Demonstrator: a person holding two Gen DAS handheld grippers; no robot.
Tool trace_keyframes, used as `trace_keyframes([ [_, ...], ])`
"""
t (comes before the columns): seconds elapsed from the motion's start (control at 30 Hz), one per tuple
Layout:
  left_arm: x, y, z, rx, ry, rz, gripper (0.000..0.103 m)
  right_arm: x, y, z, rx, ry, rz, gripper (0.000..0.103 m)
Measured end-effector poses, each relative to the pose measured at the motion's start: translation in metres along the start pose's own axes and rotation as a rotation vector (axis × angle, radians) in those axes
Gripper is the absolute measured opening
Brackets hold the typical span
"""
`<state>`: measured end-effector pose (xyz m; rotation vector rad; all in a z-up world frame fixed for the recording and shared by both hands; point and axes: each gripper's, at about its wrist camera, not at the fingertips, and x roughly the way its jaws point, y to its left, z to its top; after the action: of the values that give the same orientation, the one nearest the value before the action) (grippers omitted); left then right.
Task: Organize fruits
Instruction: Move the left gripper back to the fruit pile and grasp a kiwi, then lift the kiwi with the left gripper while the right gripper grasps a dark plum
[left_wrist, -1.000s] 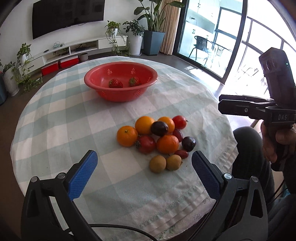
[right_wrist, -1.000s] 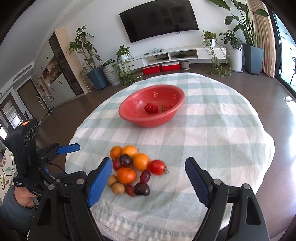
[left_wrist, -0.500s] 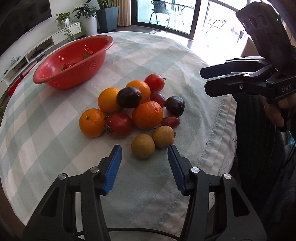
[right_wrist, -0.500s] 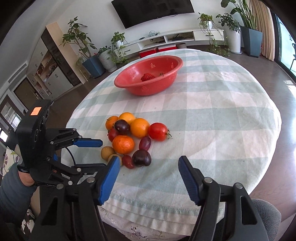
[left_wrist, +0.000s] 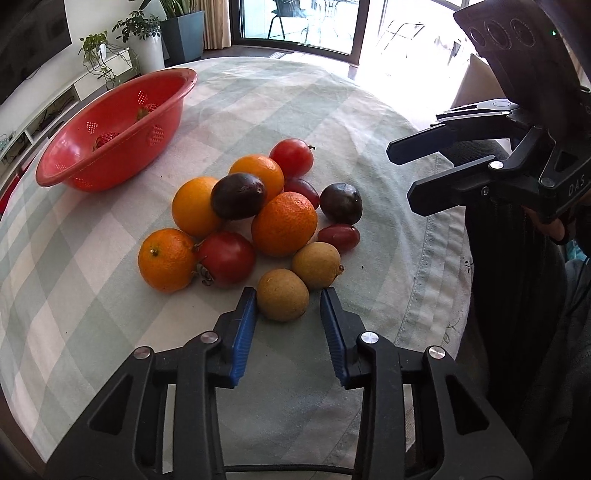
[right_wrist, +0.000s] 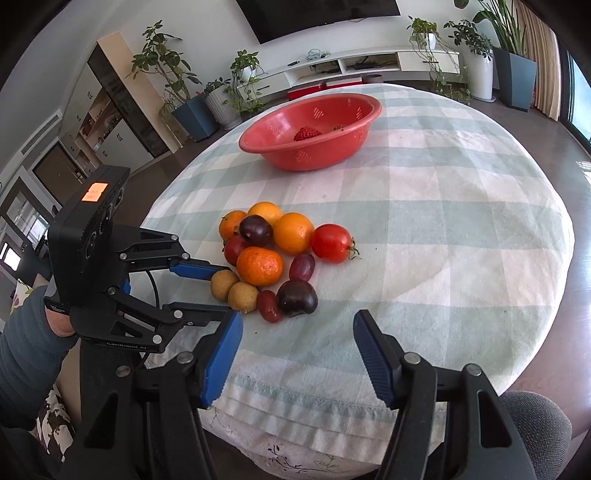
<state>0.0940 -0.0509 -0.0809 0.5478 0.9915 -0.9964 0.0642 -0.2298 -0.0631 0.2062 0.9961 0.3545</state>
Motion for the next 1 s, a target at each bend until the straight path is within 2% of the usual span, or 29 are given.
trace_keyframes([
  [0.07, -0.001, 0.001, -0.001, -0.011, -0.008, 0.005, 0.026, 0.001, 0.002, -0.001, -0.004, 0.004, 0.002, 0.066],
  [0.47, -0.019, 0.003, -0.018, -0.095, -0.063, 0.022, 0.026, 0.012, 0.009, -0.005, -0.034, 0.029, -0.005, 0.063],
  [0.73, -0.045, 0.0, -0.046, -0.246, -0.136, 0.038, 0.026, 0.019, 0.018, -0.004, -0.089, 0.047, -0.014, 0.053],
  [0.83, -0.05, -0.007, -0.054, -0.276, -0.154, 0.039, 0.026, 0.021, 0.02, 0.0, -0.13, 0.042, -0.069, 0.049],
  [1.0, -0.056, -0.014, -0.06, -0.289, -0.171, 0.04, 0.026, 0.026, 0.001, 0.015, -0.052, 0.047, -0.071, 0.047],
])
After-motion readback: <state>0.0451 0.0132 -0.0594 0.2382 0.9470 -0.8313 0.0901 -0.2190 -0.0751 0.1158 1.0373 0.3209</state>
